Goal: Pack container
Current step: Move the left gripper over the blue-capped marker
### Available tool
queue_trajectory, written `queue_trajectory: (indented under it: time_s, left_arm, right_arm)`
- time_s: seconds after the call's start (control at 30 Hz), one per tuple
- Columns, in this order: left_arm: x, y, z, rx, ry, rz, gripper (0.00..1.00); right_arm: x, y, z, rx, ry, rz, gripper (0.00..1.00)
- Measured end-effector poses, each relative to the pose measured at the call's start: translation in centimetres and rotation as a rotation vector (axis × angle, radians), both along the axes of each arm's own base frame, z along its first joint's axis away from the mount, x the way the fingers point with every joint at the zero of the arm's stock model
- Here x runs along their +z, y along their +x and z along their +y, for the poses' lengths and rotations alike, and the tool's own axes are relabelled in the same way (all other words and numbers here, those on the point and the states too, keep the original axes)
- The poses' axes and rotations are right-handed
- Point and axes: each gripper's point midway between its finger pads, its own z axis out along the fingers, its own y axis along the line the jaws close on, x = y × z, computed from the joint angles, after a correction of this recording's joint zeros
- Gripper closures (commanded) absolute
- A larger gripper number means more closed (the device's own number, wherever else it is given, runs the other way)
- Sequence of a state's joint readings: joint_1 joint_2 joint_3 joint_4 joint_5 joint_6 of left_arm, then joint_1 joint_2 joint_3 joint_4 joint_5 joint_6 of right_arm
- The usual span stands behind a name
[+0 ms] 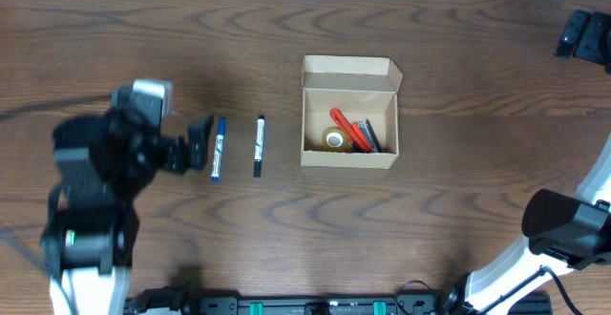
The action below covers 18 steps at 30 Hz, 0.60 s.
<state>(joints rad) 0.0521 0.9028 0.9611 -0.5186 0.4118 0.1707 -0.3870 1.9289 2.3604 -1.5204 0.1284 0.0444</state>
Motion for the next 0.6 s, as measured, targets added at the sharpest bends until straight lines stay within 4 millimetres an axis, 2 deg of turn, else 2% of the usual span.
queue_trajectory:
  time_s: [0.13,0.3,0.43,0.6]
  left_arm:
    - [-4.5,2.3,0.0,-0.011,0.004,0.149,0.05]
    - [-8.7,3.4,1.0,0.049,0.013,0.291,0.05]
    - [-12.1,3.0,2.6,0.156,0.045,0.432,0.05]
    - [-16.5,0.5,3.4,0.221,0.084,0.659,0.05]
  right_arm:
    - [0.0,0.0,0.0,0.0,0.0,0.0,0.01]
    - [0.0,0.0,0.0,0.0,0.0,0.0,0.01]
    - [0.0,0.0,0.0,0.0,0.0,0.0,0.01]
    - [0.0,0.0,0.0,0.0,0.0,-0.001,0.01]
